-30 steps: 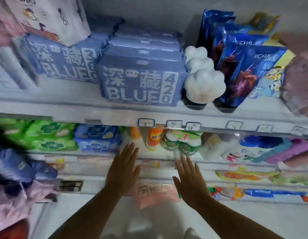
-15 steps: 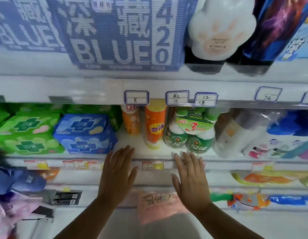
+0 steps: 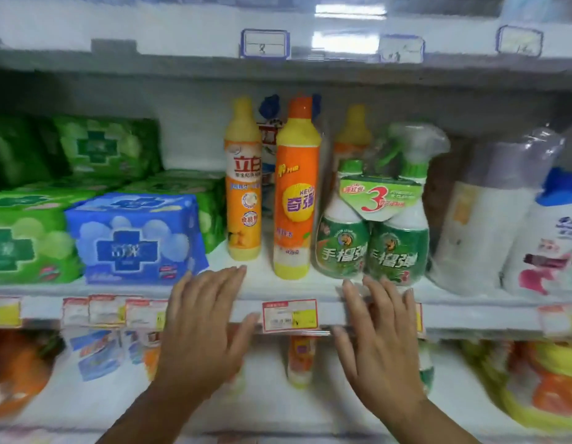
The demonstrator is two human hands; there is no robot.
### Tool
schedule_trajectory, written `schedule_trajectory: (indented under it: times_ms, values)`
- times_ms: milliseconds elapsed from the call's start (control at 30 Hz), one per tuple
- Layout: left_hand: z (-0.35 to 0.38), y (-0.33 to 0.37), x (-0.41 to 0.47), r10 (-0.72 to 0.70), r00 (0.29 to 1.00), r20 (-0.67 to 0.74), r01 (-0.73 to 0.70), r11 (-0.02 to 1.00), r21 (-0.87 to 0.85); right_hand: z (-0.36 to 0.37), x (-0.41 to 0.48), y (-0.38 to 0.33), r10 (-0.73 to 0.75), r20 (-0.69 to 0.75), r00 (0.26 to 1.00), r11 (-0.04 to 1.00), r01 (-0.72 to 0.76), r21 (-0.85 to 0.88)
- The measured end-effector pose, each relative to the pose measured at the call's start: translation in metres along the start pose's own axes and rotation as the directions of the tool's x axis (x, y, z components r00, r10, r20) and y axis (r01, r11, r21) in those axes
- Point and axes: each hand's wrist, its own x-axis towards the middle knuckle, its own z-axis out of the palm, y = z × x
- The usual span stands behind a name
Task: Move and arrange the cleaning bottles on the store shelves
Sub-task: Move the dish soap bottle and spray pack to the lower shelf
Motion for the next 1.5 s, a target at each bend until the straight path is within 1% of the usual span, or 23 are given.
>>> schedule_trajectory:
  times_ms: [100, 133, 233, 333, 400, 467, 533, 600, 667, 733, 800, 867, 967, 1033, 1100, 1167, 1267, 1333, 1400, 1500]
  values:
    - [0.005, -0.004, -0.003, 0.053, 0.995, -0.089, -0.048, 0.998, 0.05, 0.005, -0.001, 0.002, -0.006, -0.084, 0.996, 1.0, 0.006, -0.001]
    - [0.007, -0.006, -0.005, 0.077, 0.992, -0.102, -0.07, 0.995, 0.073, 0.008, -0.004, 0.001, -0.004, -0.092, 0.996, 1.0, 0.002, -0.017]
    - [0.004, -0.005, -0.004, 0.073, 0.994, -0.085, -0.068, 0.996, 0.054, 0.002, -0.002, -0.006, 0.045, -0.076, 0.996, 0.999, -0.046, -0.015]
    - [0.001, -0.007, -0.005, 0.095, 0.994, -0.05, -0.092, 0.994, 0.062, -0.01, -0.001, -0.012, 0.077, 0.001, 0.997, 0.995, -0.077, -0.058]
    - [-0.002, -0.008, -0.006, 0.11, 0.993, -0.042, -0.107, 0.992, 0.07, -0.02, 0.003, -0.014, 0.077, 0.086, 0.993, 0.992, -0.067, -0.11]
    - [-0.003, -0.007, -0.007, 0.111, 0.993, -0.033, -0.109, 0.992, 0.057, -0.033, 0.01, -0.019, 0.065, 0.13, 0.989, 0.991, -0.048, -0.129]
    - [-0.003, -0.006, -0.006, 0.104, 0.994, -0.032, -0.102, 0.994, 0.042, -0.046, 0.023, -0.027, 0.046, 0.134, 0.99, 0.998, -0.039, -0.049]
    - [-0.003, -0.007, -0.006, 0.112, 0.993, -0.043, -0.11, 0.992, 0.056, -0.057, 0.044, -0.039, -0.011, 0.104, 0.995, 0.993, -0.001, 0.119]
    - [-0.003, -0.011, -0.006, 0.131, 0.99, -0.059, -0.127, 0.989, 0.072, -0.062, 0.073, -0.053, -0.016, 0.066, 0.998, 0.954, -0.004, 0.299]
    - [-0.003, -0.015, -0.005, 0.15, 0.986, -0.069, -0.145, 0.987, 0.073, -0.059, 0.104, -0.065, 0.062, 0.07, 0.996, 0.906, -0.085, 0.415]
    - [-0.003, -0.018, -0.003, 0.17, 0.982, -0.081, -0.165, 0.984, 0.062, -0.051, 0.129, -0.073, 0.151, 0.038, 0.988, 0.886, -0.152, 0.437]
    - [-0.002, -0.025, -0.002, 0.172, 0.981, -0.092, -0.168, 0.985, 0.05, -0.042, 0.145, -0.078, 0.241, 0.021, 0.97, 0.88, -0.227, 0.418]
    - [-0.002, -0.04, -0.003, 0.153, 0.982, -0.112, -0.149, 0.988, 0.045, -0.028, 0.16, -0.083, 0.366, 0.142, 0.92, 0.861, -0.393, 0.324]
    - [0.0, -0.047, -0.004, 0.153, 0.981, -0.119, -0.149, 0.988, 0.045, -0.024, 0.162, -0.083, 0.404, 0.185, 0.896, 0.831, -0.444, 0.336]
    - [0.001, -0.048, -0.005, 0.161, 0.979, -0.126, -0.155, 0.986, 0.053, -0.025, 0.157, -0.082, 0.374, 0.142, 0.917, 0.81, -0.397, 0.43]
    - [0.001, -0.048, -0.005, 0.172, 0.977, -0.128, -0.164, 0.984, 0.065, -0.036, 0.144, -0.082, 0.307, 0.055, 0.95, 0.778, -0.284, 0.561]
    - [0.0, -0.049, -0.005, 0.182, 0.976, -0.117, -0.173, 0.981, 0.085, -0.068, 0.115, -0.089, 0.229, -0.051, 0.972, 0.677, -0.121, 0.726]
    - [-0.001, -0.048, -0.005, 0.184, 0.976, -0.114, -0.172, 0.98, 0.104, -0.093, 0.091, -0.094, 0.199, -0.088, 0.976, 0.627, -0.057, 0.777]
    - [-0.001, -0.047, -0.006, 0.186, 0.977, -0.106, -0.174, 0.978, 0.113, -0.111, 0.062, -0.094, 0.168, -0.063, 0.984, 0.611, -0.053, 0.79]
    - [-0.001, -0.047, -0.006, 0.182, 0.978, -0.102, -0.169, 0.978, 0.118, -0.097, 0.007, -0.085, 0.138, 0.05, 0.989, 0.599, -0.124, 0.791]
